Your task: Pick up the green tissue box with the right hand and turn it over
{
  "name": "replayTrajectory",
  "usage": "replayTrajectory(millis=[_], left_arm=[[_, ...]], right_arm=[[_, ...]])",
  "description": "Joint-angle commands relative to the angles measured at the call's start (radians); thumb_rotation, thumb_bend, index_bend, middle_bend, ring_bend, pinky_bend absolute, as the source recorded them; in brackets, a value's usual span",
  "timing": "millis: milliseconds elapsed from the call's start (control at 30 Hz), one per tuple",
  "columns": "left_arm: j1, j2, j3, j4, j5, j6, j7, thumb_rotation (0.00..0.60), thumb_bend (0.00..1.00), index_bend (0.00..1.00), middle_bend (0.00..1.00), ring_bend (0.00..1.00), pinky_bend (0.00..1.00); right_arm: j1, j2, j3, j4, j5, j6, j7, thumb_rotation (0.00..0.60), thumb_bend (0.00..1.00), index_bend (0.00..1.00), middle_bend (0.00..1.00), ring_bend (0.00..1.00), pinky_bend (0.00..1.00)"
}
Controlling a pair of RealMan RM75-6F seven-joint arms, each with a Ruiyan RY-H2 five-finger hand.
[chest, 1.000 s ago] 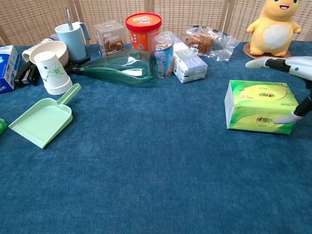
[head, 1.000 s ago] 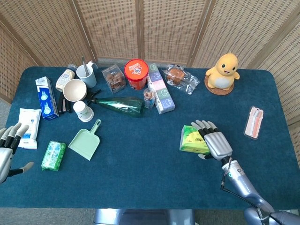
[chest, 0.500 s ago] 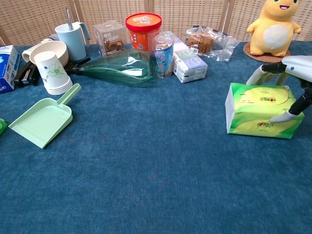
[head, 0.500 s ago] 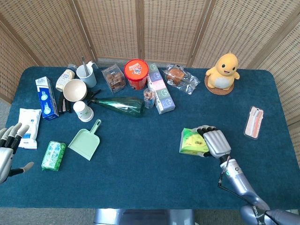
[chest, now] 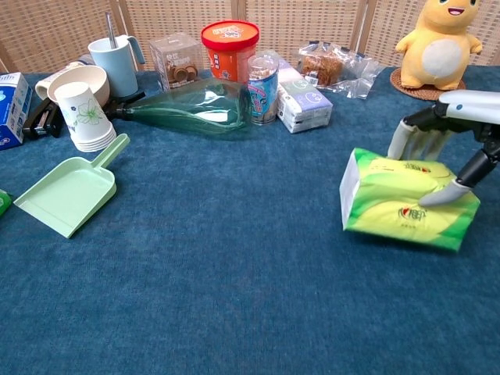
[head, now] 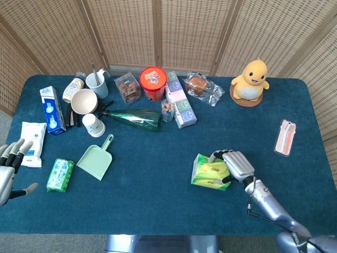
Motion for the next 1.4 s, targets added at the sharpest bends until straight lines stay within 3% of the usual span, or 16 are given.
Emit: replayTrajectory(millis=[33, 200, 300, 367, 433, 500, 700, 867, 1067, 1200, 1400], left_arm=[[-0.002, 0.003, 0.002, -0.004, -0.004, -0.007, 0.004, 0.6, 0.06, 0.0, 0.0, 0.0, 0.0], [-0.003, 0.005, 0.002, -0.009, -0.011, -0.014, 0.01, 0.6, 0.06, 0.0, 0.0, 0.0, 0.0], [-0.004, 0.005, 0.002, -0.01, -0.013, -0.015, 0.011, 0.6, 0.06, 0.0, 0.0, 0.0, 0.0], [-0.004, 0.005, 0.001, -0.01, -0.015, -0.015, 0.009, 0.6, 0.06, 0.0, 0.0, 0.0, 0.0], [-0.004, 0.005, 0.001, -0.009, -0.016, -0.016, 0.008, 0.6, 0.06, 0.0, 0.0, 0.0, 0.0], [-0.004, 0.005, 0.001, -0.009, -0.017, -0.016, 0.008, 0.6, 0.06, 0.0, 0.0, 0.0, 0.0], [-0.004, 0.005, 0.001, -0.008, -0.015, -0.015, 0.006, 0.6, 0.06, 0.0, 0.0, 0.0, 0.0], [-0.004, 0.004, 0.001, -0.008, -0.015, -0.014, 0.006, 0.6, 0.06, 0.0, 0.0, 0.0, 0.0], [-0.003, 0.004, 0.002, -0.007, -0.014, -0.014, 0.006, 0.6, 0.06, 0.0, 0.0, 0.0, 0.0], [-0.003, 0.005, 0.001, -0.006, -0.016, -0.012, 0.003, 0.6, 0.06, 0.0, 0.0, 0.0, 0.0], [-0.004, 0.005, 0.003, -0.006, -0.013, -0.015, 0.002, 0.6, 0.06, 0.0, 0.0, 0.0, 0.0]], right_arm=[[0.131, 0.183, 0.033, -0.119, 0.099, -0.294, 0.155, 0.6, 0.18, 0.46, 0.46, 0.38, 0.39], [0.236, 0.238, 0.042, -0.09, 0.172, -0.474, 0.18, 0.6, 0.2, 0.48, 0.48, 0.42, 0.39], [0.283, 0.236, 0.023, -0.056, 0.227, -0.49, 0.14, 0.6, 0.2, 0.48, 0.48, 0.42, 0.39], [0.304, 0.229, 0.001, -0.041, 0.266, -0.459, 0.095, 0.6, 0.2, 0.47, 0.48, 0.42, 0.39], [0.317, 0.216, -0.024, -0.031, 0.309, -0.404, 0.039, 0.6, 0.17, 0.4, 0.46, 0.42, 0.39], [0.327, 0.208, -0.044, -0.029, 0.345, -0.368, -0.005, 0.6, 0.1, 0.25, 0.37, 0.42, 0.39], [0.371, 0.162, -0.11, 0.002, 0.502, -0.227, -0.189, 0.6, 0.0, 0.04, 0.08, 0.39, 0.39], [0.414, 0.142, -0.132, 0.003, 0.646, -0.148, -0.303, 0.6, 0.0, 0.01, 0.03, 0.35, 0.39], [0.434, 0.111, -0.131, 0.033, 0.731, -0.069, -0.378, 0.6, 0.0, 0.01, 0.01, 0.31, 0.39], [0.415, 0.074, -0.105, 0.075, 0.718, 0.014, -0.385, 0.6, 0.0, 0.01, 0.01, 0.22, 0.39], [0.369, 0.006, -0.076, 0.149, 0.628, 0.098, -0.358, 0.6, 0.0, 0.01, 0.0, 0.03, 0.28]])
